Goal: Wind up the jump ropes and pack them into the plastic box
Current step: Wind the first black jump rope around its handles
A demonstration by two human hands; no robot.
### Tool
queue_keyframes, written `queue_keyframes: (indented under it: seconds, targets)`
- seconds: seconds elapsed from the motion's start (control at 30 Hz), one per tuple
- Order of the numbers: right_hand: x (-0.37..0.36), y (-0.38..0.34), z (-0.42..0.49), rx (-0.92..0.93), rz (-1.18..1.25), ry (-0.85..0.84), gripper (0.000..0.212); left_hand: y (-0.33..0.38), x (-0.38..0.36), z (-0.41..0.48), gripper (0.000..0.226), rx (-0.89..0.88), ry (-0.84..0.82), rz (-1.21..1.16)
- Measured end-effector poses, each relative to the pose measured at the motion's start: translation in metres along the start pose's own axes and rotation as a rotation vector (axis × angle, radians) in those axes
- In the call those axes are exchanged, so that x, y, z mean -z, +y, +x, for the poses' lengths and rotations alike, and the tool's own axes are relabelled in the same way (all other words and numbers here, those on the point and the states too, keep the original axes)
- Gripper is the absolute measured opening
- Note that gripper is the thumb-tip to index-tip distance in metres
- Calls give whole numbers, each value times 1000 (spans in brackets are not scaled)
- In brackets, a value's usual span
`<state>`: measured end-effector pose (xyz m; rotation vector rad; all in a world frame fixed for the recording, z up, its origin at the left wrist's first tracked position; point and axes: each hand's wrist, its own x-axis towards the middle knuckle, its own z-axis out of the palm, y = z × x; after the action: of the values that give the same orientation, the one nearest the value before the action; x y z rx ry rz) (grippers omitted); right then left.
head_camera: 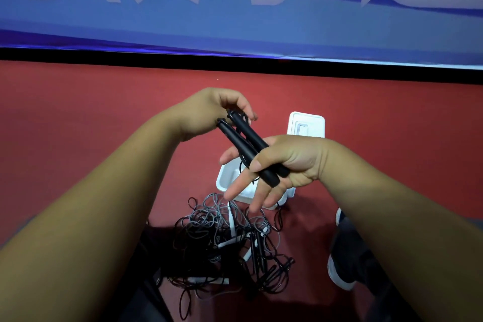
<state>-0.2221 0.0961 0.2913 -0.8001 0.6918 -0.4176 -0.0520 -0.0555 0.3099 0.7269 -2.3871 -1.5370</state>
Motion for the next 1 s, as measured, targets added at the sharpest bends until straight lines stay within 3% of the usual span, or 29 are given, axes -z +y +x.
queue_keyframes:
  seconds: [0.17, 0.33, 0.63, 0.77, 0.87, 1.0]
  targets:
    - [3, 7, 9, -10, -46, 73, 9, 1, 1, 3, 17, -16, -117, -66]
    - [4, 12, 14, -64, -75, 211, 3, 12, 1, 3, 19, 10, -122, 2]
    - [2, 14, 21, -191, -134, 388, 4, 32, -6, 1, 20, 24, -130, 314]
    - [6, 18, 24, -132, -7, 490, 5, 35, -10, 0, 20, -29, -86, 450]
    - [16, 20, 28, -58, 48, 671, 4, 38, -9, 0, 21, -68, -63, 545]
    - [26, 20, 30, 65, 171, 754, 11, 36, -5, -2, 24, -15, -65, 497]
